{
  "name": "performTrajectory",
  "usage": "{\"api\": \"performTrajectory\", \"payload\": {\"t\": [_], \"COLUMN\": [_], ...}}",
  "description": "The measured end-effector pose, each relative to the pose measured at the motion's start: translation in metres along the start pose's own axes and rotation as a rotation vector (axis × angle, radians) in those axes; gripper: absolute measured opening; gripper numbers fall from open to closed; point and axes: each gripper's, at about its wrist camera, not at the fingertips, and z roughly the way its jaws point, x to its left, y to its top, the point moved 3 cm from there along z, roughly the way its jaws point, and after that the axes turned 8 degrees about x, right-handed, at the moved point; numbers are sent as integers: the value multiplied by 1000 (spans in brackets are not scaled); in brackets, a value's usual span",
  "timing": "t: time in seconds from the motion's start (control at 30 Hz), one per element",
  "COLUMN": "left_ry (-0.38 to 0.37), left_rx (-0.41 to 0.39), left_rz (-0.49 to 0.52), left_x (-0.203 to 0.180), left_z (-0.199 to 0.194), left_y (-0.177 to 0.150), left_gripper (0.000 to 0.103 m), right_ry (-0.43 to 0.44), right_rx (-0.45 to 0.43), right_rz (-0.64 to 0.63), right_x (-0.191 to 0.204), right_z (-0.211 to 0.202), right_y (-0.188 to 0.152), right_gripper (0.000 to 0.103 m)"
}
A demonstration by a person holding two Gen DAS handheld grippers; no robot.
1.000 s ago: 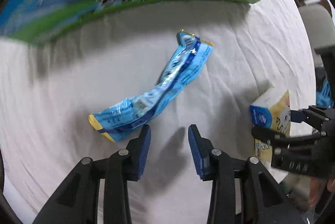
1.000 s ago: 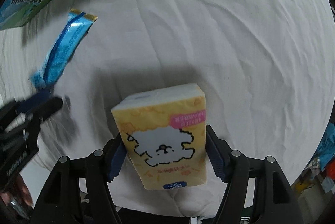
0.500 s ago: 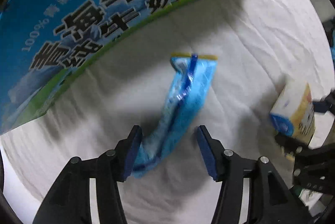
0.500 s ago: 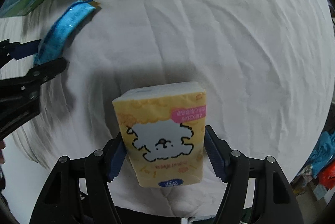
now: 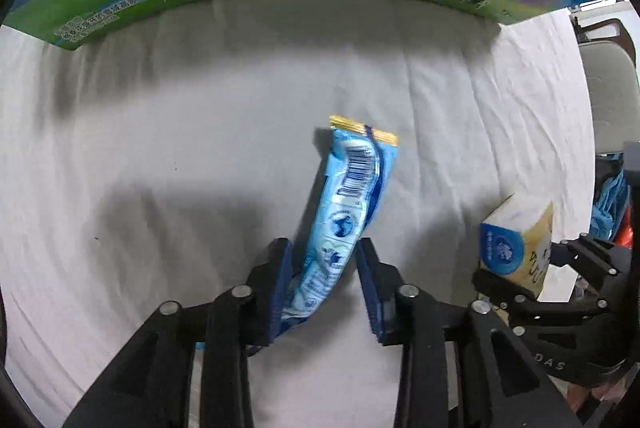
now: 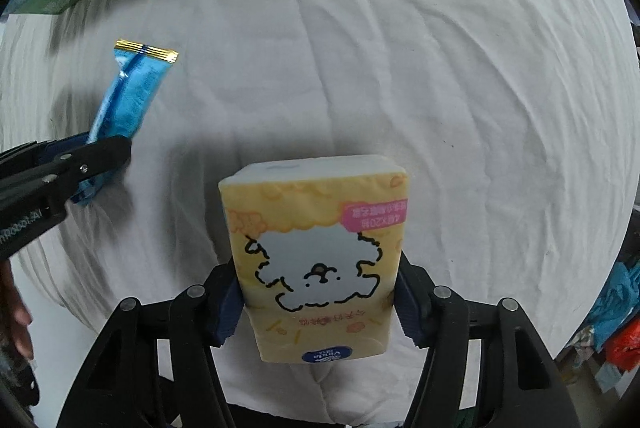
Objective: Organize soft objects
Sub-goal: 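Grasp the blue bar with the left tool while the right grasps the yellow tissue pack, then place the blue bar and yellow tissue pack into the box, open both tools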
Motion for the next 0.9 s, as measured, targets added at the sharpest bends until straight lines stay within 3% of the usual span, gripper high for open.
{"api": "performTrajectory", "payload": {"t": [0.1,0.27,0.33,0.43,0.5,0.53,0.57,0.63,0.73,0.9], "left_ry": [-11,-38,-22,-1,3,29,80,189,167,131], "left_rx": [11,-22,7,39,39,32,13,-28,-51,-95], "left_rz": [-2,50,88,128,135,134,131,131,72,13], "left_x": [-11,-50,-61,-76,-82,-75,-69,-61,-48,-39], "left_z": [0,11,16,25,33,30,27,20,13,6], "left_y": [-2,-2,-2,4,7,9,11,11,9,-1], "left_gripper": [49,95,102,102,98,82,56,23,15,14], "right_ry": [-1,-6,1,11,7,4,5,10,-9,-71], "right_rx": [2,3,3,2,-4,-5,-6,-9,-9,-45], "right_rz": [10,12,14,12,6,6,9,21,31,27], "right_x": [4,4,4,-3,-3,-3,-4,-5,-3,4], "right_z": [9,14,16,23,22,21,22,24,27,30], "right_y": [5,11,8,14,12,11,10,10,9,5], "right_gripper": [66,66,66,65,65,65,66,66,65,63]}}
